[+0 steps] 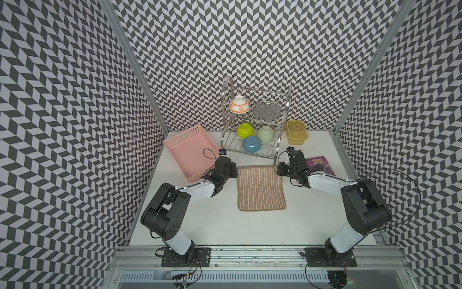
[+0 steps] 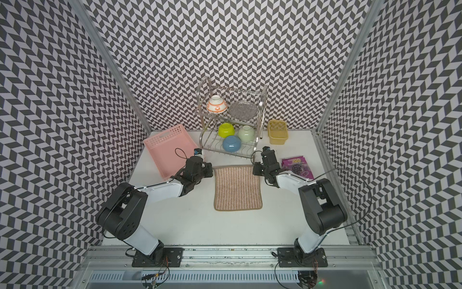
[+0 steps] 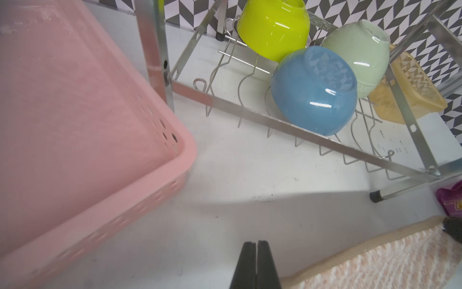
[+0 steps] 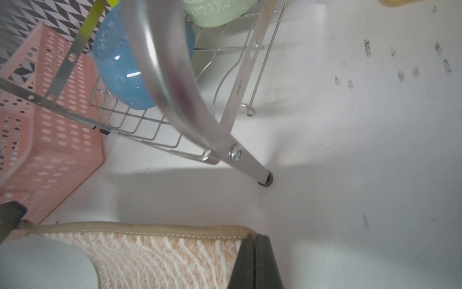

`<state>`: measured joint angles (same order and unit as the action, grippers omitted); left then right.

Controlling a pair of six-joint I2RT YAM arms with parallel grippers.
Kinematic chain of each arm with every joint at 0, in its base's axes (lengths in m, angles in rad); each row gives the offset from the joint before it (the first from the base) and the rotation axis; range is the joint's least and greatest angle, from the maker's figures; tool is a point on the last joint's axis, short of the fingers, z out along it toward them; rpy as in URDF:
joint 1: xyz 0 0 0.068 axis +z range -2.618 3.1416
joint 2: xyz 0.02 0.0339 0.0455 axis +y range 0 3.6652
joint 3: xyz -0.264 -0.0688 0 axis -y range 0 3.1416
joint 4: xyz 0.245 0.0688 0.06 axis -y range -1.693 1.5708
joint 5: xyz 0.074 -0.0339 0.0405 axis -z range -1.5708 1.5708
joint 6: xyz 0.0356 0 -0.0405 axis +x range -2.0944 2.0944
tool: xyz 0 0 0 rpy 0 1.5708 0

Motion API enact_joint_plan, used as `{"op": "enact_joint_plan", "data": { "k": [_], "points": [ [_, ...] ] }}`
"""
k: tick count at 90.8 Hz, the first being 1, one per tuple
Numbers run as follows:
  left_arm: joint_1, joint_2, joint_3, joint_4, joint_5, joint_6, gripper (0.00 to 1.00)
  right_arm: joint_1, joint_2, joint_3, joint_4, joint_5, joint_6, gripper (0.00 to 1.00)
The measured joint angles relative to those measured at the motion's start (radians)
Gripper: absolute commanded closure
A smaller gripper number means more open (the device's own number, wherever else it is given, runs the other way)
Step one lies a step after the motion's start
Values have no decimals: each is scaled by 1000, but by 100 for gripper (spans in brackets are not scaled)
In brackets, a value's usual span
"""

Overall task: Fold the square dishcloth
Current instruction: Fold the cleaning item at the center of the board.

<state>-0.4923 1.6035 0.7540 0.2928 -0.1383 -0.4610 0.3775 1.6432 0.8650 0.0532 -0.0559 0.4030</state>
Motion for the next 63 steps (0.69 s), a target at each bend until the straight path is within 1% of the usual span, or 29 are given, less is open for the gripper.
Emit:
{"op": "enact_joint_plan", "data": {
  "k": [18, 37, 51, 63],
  "points": [
    [0, -103, -132, 112, 22, 0, 100, 23, -92, -128, 89, 0, 8, 99],
    [-1, -170, -238, 191, 55, -12, 100, 35, -203, -240, 167, -2, 30, 99],
    [-3, -224, -307, 201, 69, -32, 100, 51, -253, -286, 190, -6, 45, 100],
    [-3, -251, -321, 209, 73, -43, 100, 53, -256, -289, 194, -8, 50, 100]
  ]
}}
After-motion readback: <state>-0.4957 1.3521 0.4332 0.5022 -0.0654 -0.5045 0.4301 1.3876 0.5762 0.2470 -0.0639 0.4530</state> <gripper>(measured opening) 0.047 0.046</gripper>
